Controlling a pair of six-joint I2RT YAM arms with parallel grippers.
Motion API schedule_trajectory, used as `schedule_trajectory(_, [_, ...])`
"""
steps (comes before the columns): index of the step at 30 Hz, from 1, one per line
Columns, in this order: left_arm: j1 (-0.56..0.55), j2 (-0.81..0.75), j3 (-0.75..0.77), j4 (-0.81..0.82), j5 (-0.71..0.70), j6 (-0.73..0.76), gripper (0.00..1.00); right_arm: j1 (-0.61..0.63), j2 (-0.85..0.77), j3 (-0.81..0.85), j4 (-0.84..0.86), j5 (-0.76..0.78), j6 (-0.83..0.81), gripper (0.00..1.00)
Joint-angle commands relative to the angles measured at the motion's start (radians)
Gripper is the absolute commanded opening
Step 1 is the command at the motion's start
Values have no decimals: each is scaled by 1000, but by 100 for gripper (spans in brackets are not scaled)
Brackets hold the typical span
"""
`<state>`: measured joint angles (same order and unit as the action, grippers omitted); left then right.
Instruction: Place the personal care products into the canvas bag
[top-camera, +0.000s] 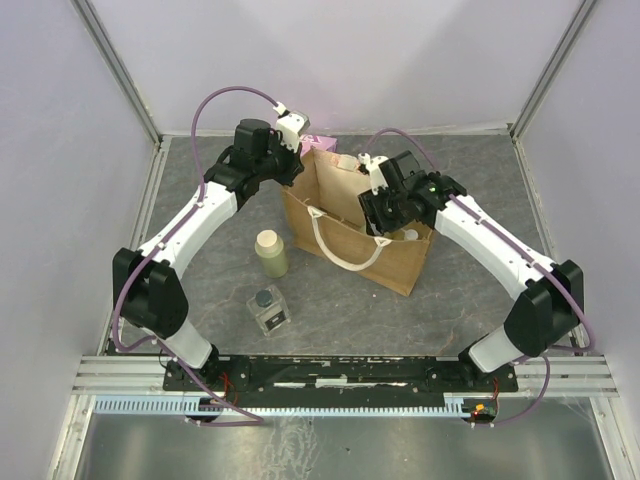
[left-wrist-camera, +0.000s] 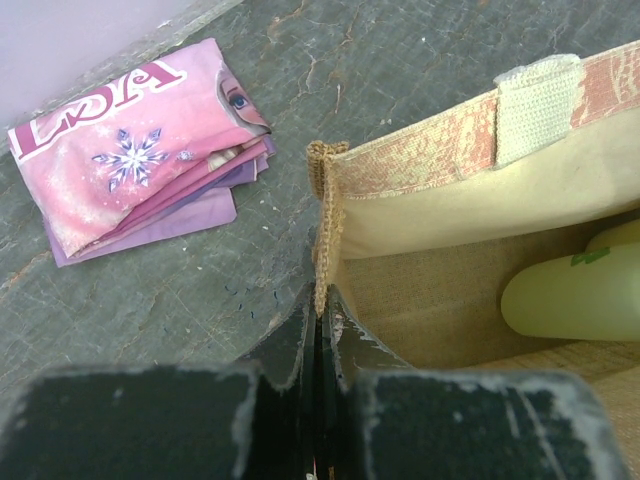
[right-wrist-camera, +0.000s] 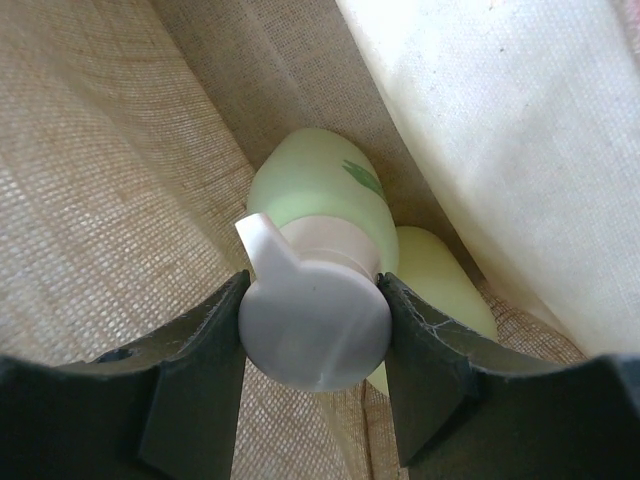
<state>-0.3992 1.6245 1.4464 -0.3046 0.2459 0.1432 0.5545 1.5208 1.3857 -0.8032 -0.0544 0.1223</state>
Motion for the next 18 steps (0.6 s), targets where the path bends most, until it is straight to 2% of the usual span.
schedule_trajectory(1, [8,-13,43,50,3,-3,3,-3,-3,5,79,38,-16,0])
schedule_trajectory(3, [9,-15,41,52,4,-6,3,-3,6,0,81,47,-18,1])
schedule_trajectory(6, [9,-12,37,56,6,-12,3,-3,26,6,64,51,-26,12])
schedule_trajectory(15, [9,-17,39,56,5,-14,3,-3,8,83,9,64,-31,68])
schedule_trajectory(18, [9,-17,42,52,3,-11,3,-3,2,143,-34,72,-39,82])
